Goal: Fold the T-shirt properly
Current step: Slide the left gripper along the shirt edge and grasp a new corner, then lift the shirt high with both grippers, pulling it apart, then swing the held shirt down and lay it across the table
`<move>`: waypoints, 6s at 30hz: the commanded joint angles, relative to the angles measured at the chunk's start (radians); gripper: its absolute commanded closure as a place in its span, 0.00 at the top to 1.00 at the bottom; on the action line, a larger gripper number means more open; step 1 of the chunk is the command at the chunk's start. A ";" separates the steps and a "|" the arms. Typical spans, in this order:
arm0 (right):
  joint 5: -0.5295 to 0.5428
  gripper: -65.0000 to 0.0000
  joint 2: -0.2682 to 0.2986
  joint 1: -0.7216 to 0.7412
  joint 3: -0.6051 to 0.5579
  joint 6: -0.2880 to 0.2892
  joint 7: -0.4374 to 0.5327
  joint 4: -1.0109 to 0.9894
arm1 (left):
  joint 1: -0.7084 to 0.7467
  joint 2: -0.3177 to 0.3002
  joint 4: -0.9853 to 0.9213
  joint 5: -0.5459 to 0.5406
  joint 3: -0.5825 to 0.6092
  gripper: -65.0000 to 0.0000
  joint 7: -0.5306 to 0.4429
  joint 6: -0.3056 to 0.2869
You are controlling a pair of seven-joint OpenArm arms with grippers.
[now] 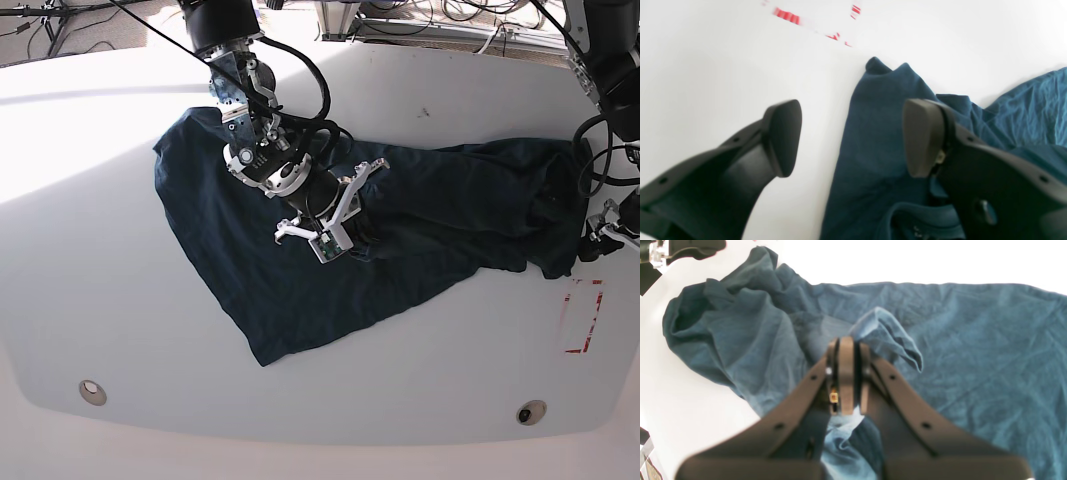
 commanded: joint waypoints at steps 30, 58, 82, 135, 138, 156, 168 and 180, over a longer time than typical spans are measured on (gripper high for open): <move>0.011 0.00 -0.006 0.002 0.002 0.000 0.030 0.039 | -0.061 0.103 -0.097 0.025 0.104 0.08 -0.029 -0.008; 0.019 0.00 0.066 0.018 0.267 0.009 0.026 0.210 | -0.061 0.153 0.348 0.018 -0.022 0.00 0.178 0.118; 0.019 0.00 0.281 0.449 0.294 0.009 0.026 0.079 | -0.333 0.235 0.785 0.024 -0.069 0.00 0.327 0.253; 0.019 0.00 0.435 1.029 0.300 0.108 -0.068 -0.180 | -0.882 0.233 0.732 0.008 0.082 0.00 0.330 0.384; 0.019 0.00 0.428 0.918 0.353 0.108 -0.074 -0.117 | -0.795 0.233 0.776 -0.015 0.082 0.00 0.330 0.384; 0.019 0.00 0.284 0.280 0.608 0.140 -0.066 0.150 | -0.182 0.236 1.063 -0.170 -0.045 0.00 0.410 0.382; 0.017 0.00 0.151 0.027 0.732 0.201 -0.066 0.219 | 0.246 0.233 1.135 -0.377 -0.108 0.00 0.407 0.382; 0.008 0.00 0.026 -0.142 0.795 0.198 -0.066 0.253 | 0.563 0.232 1.131 -0.467 -0.112 0.00 0.437 0.382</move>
